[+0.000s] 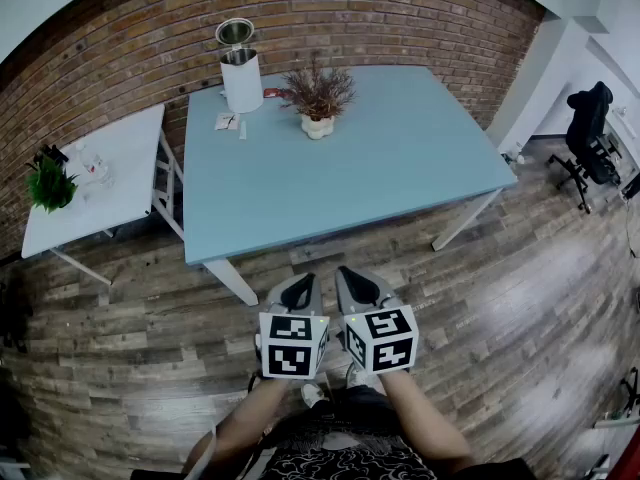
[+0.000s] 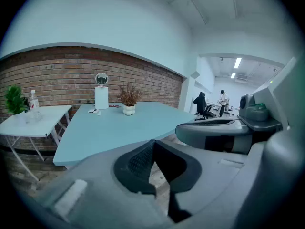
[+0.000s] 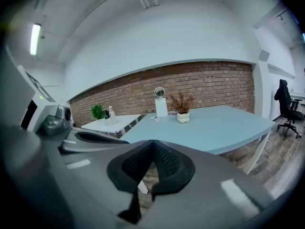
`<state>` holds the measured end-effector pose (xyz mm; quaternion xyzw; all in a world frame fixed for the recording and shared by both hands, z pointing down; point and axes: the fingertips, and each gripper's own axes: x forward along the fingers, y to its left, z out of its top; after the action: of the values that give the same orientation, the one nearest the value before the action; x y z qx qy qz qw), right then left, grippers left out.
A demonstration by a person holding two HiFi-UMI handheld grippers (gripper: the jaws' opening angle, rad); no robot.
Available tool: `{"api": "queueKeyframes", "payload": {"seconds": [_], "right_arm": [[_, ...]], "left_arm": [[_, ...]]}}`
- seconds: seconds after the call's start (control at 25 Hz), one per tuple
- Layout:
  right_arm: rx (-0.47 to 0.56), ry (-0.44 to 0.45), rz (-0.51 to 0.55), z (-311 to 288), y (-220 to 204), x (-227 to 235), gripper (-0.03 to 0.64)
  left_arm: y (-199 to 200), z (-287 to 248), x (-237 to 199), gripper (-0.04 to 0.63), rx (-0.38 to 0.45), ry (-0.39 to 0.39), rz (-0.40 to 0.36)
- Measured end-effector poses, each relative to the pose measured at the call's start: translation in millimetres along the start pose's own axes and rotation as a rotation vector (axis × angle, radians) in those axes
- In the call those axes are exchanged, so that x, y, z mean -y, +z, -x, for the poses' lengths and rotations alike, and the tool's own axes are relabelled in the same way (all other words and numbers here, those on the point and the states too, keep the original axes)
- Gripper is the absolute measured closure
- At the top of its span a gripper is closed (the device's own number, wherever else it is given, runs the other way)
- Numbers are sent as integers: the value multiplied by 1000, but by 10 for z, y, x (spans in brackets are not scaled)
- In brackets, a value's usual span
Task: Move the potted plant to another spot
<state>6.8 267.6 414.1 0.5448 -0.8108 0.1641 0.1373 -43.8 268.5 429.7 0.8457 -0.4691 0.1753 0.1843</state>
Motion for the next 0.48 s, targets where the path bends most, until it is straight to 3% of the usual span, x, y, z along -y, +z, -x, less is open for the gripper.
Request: {"api": "queueKeyframes", "payload": {"seconds": [0.48], "right_arm": [[-2,-7,4,-104,-2,-42,611]], "left_arm": [[42,-36,-119,598,6,-5,1]]}}
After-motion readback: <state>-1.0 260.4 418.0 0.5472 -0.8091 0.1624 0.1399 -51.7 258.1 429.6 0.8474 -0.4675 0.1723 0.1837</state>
